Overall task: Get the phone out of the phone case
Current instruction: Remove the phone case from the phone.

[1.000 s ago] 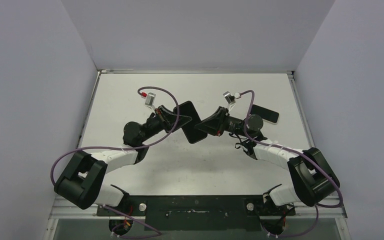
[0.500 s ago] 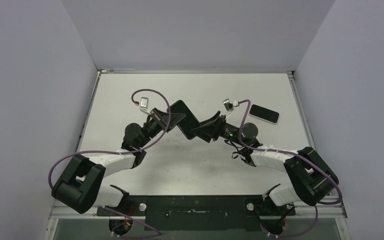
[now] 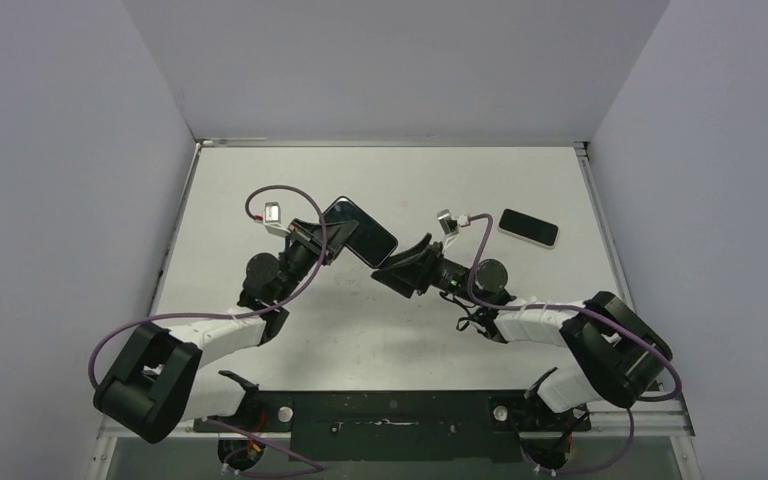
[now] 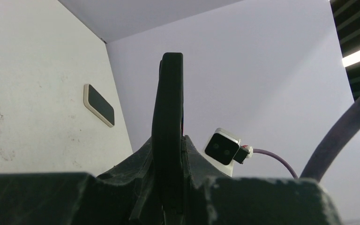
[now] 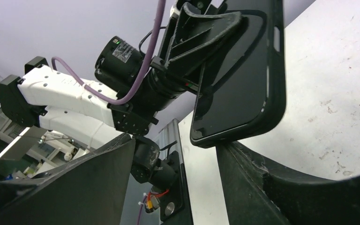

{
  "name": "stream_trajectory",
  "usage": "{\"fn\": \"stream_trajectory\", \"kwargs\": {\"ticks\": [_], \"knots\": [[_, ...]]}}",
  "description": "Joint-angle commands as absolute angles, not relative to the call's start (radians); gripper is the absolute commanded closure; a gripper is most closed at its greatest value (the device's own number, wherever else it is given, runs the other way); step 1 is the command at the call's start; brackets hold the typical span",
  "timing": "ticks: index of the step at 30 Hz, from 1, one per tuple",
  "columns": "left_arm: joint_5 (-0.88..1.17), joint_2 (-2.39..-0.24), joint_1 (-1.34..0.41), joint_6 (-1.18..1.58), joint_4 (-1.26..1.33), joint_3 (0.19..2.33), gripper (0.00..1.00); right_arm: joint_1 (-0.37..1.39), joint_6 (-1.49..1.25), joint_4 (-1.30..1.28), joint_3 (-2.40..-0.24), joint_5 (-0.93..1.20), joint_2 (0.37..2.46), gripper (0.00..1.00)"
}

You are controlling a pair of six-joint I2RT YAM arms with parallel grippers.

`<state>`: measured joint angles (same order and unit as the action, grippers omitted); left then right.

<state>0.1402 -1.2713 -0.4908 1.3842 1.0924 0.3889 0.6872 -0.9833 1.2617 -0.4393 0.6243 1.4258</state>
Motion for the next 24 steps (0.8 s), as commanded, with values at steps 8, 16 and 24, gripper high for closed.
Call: {"fn": "stream_trajectory", "kwargs": {"ticks": [8,16,24], "knots": [[0.069,-1.163,-0.516,1.404,1.133,0.367,1.0,0.707,-1.035,1.528,-0.467,0.599,1.535,0.5],[0.044,-1.149,-0.532,1.418,1.128,0.347,1.0,0.713,-1.027,1.567,-0.479,0.607,1.567,0.7],[0.079,-1.181,-0.537,1.447,1.097,0.361,1.0,0.712,-0.924,1.567,-0.485,0.659,1.57,1.0]]}}
